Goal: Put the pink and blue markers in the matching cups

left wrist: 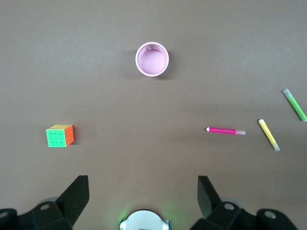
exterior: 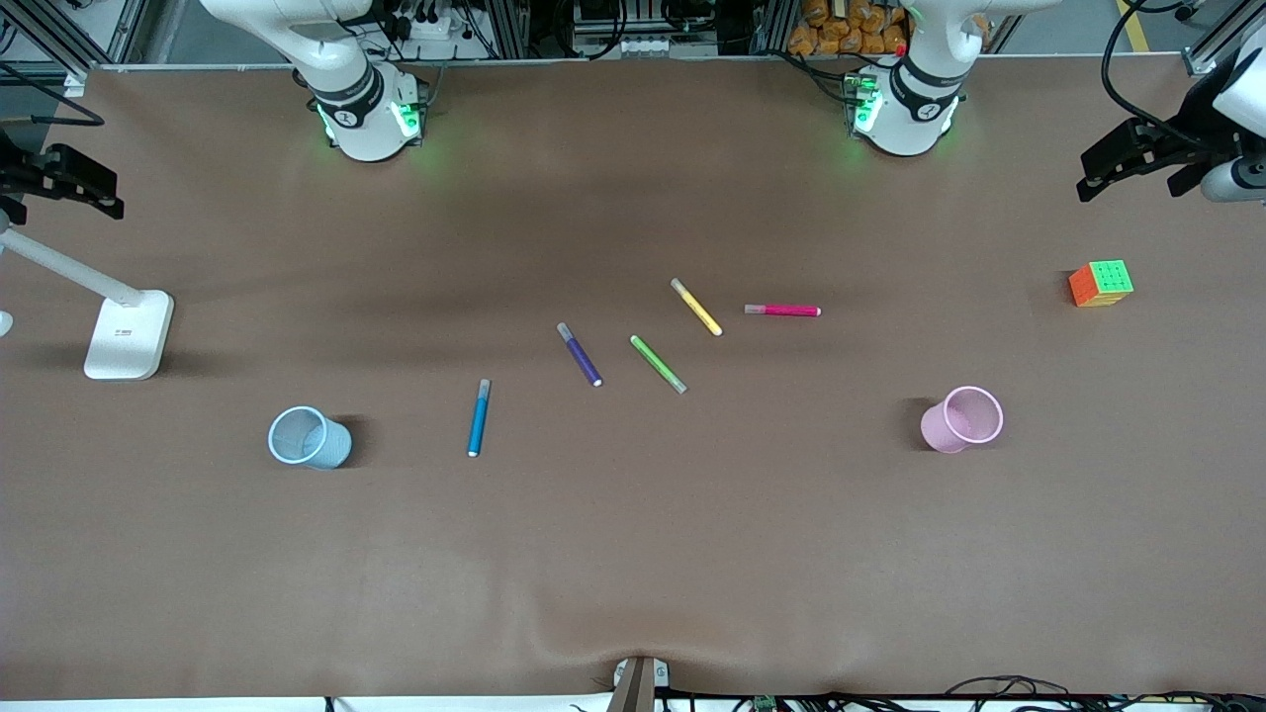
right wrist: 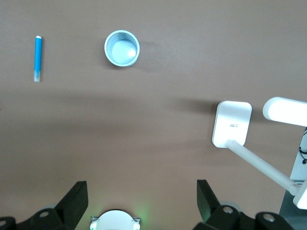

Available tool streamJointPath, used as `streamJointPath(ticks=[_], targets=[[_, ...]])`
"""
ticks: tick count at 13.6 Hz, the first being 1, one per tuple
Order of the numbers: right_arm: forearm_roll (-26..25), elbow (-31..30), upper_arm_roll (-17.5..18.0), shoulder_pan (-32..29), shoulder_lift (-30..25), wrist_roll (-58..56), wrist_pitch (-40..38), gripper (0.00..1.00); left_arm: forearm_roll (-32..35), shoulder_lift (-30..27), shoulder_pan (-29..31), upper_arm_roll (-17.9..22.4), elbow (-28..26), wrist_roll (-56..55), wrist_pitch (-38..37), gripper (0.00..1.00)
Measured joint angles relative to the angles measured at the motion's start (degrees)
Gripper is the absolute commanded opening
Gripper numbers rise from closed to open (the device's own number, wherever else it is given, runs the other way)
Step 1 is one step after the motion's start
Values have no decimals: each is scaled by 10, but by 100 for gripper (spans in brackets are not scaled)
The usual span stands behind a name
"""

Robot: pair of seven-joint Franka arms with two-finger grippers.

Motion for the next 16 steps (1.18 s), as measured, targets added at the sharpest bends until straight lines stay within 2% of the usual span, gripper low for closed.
streamJointPath(ticks=[5, 10, 16], targets=[[2, -10, 0, 2, -1, 0, 18, 100, 2, 2, 9, 1, 3, 3, -15, 100], [9, -11, 0, 2, -1, 0, 25, 100, 36, 62, 8, -6, 73, 19, -51, 100], [36, -13, 0, 3, -1, 0, 14, 100, 27, 81, 8, -10, 61, 83, -67, 100]])
